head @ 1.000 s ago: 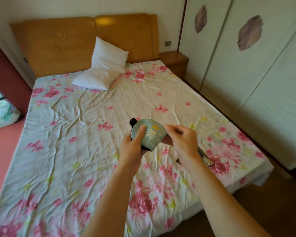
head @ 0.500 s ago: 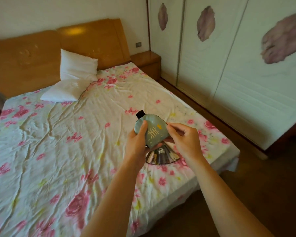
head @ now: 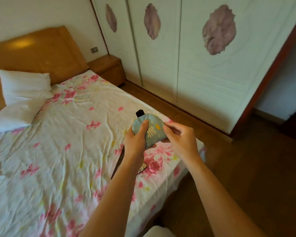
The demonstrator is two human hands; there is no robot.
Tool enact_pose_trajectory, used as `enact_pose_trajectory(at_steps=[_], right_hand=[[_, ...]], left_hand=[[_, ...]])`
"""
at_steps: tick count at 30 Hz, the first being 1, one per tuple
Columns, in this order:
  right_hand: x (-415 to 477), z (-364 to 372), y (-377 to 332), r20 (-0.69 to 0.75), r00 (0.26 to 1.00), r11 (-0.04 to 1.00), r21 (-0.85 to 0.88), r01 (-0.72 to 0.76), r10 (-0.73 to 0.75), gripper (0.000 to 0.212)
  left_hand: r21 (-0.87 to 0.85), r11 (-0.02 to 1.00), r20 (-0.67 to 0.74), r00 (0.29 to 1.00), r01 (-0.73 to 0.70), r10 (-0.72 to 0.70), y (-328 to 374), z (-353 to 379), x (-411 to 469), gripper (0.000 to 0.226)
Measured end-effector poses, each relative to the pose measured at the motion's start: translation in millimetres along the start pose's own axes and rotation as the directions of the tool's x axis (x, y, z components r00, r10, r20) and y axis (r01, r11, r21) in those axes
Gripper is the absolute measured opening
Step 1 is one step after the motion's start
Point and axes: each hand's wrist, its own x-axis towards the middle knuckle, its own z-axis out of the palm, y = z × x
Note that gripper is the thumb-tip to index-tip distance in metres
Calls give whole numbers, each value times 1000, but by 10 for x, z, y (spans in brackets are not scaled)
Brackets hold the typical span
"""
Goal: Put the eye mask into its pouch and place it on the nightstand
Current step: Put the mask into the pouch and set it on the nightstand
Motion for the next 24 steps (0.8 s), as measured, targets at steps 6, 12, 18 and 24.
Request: enact_pose_trajectory(at_steps=[6, 12, 18, 24], right_hand=[[608, -372, -10, -162, 986, 994, -92, -58, 42, 24], [1253, -636, -92, -230, 971, 990, -103, -96, 70, 24], [1658, -795, 106, -218, 969, 985, -107, -138, 112, 27], [2210, -1198, 406, -225, 964, 984, -72, -165, 145, 26]], left_hand=[[-53, 999, 163, 987, -2, 11, 122, 672, 496, 32], [-138, 989, 281, 960, 51, -10, 249, 1237, 1058, 23], [-65, 996, 288, 957, 59, -38, 186, 1563, 1453, 19], [6, 999, 274, 961, 42, -42, 147, 2169, 1774, 15]])
